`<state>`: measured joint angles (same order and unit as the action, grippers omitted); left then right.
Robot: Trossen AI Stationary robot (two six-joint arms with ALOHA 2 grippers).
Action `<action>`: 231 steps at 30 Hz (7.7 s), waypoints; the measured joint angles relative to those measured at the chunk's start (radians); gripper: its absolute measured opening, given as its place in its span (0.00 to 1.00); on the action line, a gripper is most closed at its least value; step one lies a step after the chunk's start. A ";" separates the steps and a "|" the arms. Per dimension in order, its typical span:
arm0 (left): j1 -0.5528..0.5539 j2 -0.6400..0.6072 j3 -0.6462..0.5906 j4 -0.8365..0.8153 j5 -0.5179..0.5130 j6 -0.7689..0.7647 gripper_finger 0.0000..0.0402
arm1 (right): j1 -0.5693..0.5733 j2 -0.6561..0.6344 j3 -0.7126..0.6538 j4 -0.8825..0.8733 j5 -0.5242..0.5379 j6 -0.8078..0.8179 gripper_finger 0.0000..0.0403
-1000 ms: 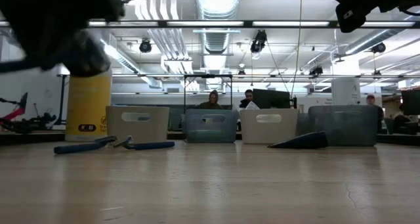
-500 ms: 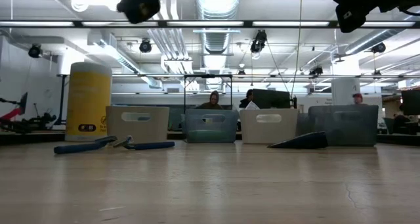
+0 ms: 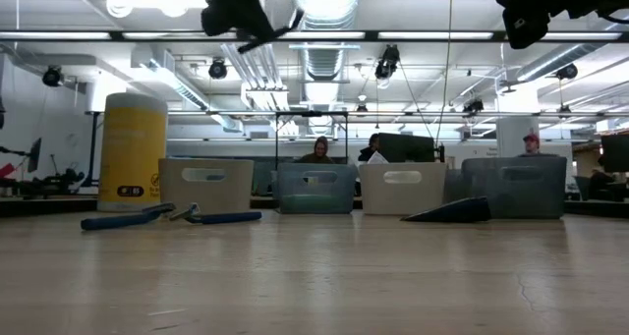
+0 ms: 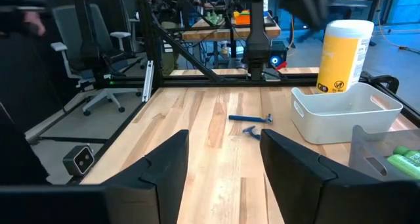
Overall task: Pick & Place Travel size toiletries
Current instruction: Put the blue razor into the gray bin
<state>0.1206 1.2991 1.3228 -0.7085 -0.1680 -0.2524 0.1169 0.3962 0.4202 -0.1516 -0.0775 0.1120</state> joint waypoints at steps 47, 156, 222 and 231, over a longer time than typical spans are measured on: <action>0.457 0.192 -0.394 0.123 0.079 -0.168 0.23 | 0.000 0.000 0.000 0.000 0.000 0.000 0.25; -0.175 0.481 -0.306 0.176 -0.110 -0.562 0.42 | 0.000 0.000 0.000 0.000 0.000 0.000 0.41; -0.100 0.142 -0.117 0.199 -0.097 -0.431 0.07 | 0.000 0.000 0.000 0.000 0.000 0.000 0.24; 0.014 0.099 -0.117 0.164 -0.097 -0.357 0.07 | 0.000 0.000 0.000 0.000 0.000 0.000 0.28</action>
<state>0.1346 1.3980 1.2060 -0.5442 -0.2650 -0.6095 0.1170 0.3962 0.4202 -0.1516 -0.0772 0.1120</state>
